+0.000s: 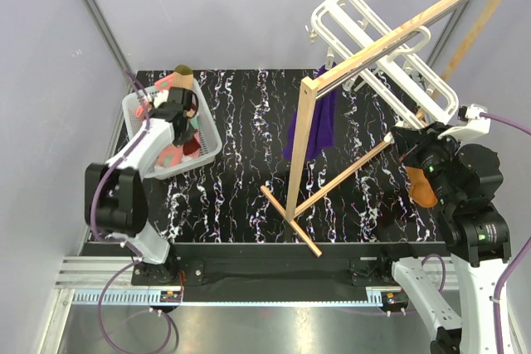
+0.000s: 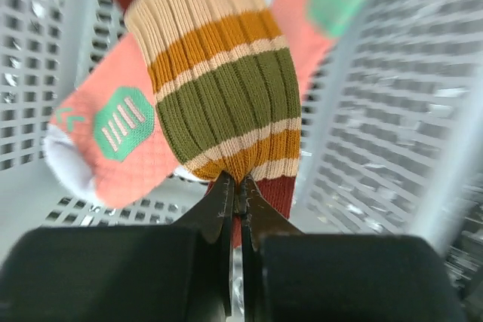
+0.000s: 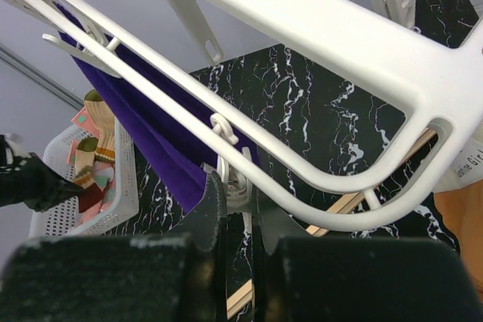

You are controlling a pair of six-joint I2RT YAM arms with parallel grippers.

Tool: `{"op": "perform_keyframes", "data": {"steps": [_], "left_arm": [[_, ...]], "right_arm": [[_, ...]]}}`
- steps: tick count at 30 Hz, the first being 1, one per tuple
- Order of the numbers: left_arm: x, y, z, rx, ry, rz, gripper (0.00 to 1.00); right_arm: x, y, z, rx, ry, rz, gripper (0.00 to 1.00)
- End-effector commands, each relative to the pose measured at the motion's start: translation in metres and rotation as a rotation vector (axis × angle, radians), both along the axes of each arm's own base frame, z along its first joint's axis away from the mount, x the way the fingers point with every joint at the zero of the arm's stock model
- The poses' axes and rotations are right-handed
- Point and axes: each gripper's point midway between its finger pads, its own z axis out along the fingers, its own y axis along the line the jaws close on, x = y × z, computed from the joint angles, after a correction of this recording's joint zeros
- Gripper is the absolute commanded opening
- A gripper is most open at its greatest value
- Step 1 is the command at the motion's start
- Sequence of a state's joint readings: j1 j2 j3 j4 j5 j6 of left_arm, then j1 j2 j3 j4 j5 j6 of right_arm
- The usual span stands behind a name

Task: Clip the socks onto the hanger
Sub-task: Pick up the sock from the bin.

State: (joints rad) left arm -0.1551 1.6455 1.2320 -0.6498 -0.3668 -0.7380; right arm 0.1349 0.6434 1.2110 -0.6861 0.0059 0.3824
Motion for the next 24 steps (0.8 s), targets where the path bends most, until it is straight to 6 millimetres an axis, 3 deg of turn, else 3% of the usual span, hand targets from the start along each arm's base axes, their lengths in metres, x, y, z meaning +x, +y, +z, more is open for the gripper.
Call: {"op": "perform_keyframes", "data": {"steps": [1,7,8,12,16,17,24], "left_arm": [[0.010,-0.004,0.067,-0.055,-0.215,-0.015,0.00],[-0.001,-0.038,0.135,-0.292,-0.411,-0.090,0.00],[-0.006,-0.055,0.153,-0.383,-0.454,-0.141,0.00],[-0.025,-0.106,0.186,-0.666,-0.500,-0.232,0.00],[-0.051,-0.158,0.205,-0.836,-0.494,-0.261,0.00],[-0.061,-0.182,0.211,-0.876,-0.505,-0.307,0.00],[-0.098,-0.263,0.240,-1.118,-0.505,-0.405,0.00]], "right_arm": [[-0.004,0.007,-0.028,-0.005,0.109,0.035,0.00],[-0.003,0.007,-0.030,0.005,0.114,0.035,0.00],[-0.003,0.007,-0.029,0.006,0.111,0.035,0.00],[-0.001,0.011,-0.027,0.025,0.109,0.044,0.00],[0.001,0.015,-0.025,0.043,0.098,0.062,0.00],[0.001,0.015,-0.025,0.047,0.099,0.064,0.00],[0.002,0.024,-0.014,0.100,0.074,0.095,0.00]]}}
